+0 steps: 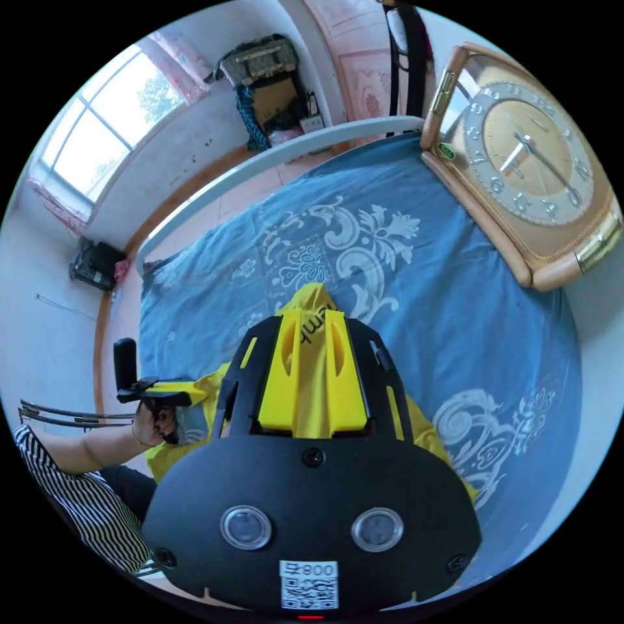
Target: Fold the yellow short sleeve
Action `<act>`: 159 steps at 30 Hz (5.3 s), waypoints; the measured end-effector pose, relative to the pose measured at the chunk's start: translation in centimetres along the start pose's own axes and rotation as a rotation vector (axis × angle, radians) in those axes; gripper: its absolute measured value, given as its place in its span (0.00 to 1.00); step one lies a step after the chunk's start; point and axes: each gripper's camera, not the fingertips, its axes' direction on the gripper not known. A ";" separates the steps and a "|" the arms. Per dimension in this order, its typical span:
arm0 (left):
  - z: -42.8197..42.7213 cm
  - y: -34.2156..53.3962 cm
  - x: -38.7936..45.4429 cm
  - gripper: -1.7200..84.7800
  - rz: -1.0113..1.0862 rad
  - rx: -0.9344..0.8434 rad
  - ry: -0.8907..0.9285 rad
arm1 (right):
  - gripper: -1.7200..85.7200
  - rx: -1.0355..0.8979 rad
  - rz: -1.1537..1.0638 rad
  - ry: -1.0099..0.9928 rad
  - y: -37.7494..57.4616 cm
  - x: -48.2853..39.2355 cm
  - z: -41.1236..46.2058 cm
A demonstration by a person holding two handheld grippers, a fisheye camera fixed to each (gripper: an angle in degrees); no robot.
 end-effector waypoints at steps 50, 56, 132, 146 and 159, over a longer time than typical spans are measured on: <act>7.8 23.5 29.5 0.03 0.962 -0.526 -0.452 | 0.12 0.309 0.360 -0.366 20.7 26.6 -5.9; 8.1 24.4 30.2 0.03 0.890 -0.501 -0.427 | 0.12 0.188 0.311 -0.274 15.0 27.6 -3.8; 19.8 25.5 33.5 0.04 0.844 -0.551 -0.539 | 0.02 0.042 0.161 0.227 26.9 12.6 -8.6; 17.0 23.0 32.4 0.04 0.794 -0.520 -0.429 | 0.02 -0.039 0.063 -0.037 28.8 7.1 -5.1; 15.1 17.5 28.6 0.03 0.706 -0.448 -0.616 | 0.02 0.101 0.069 -0.135 32.6 4.1 -6.1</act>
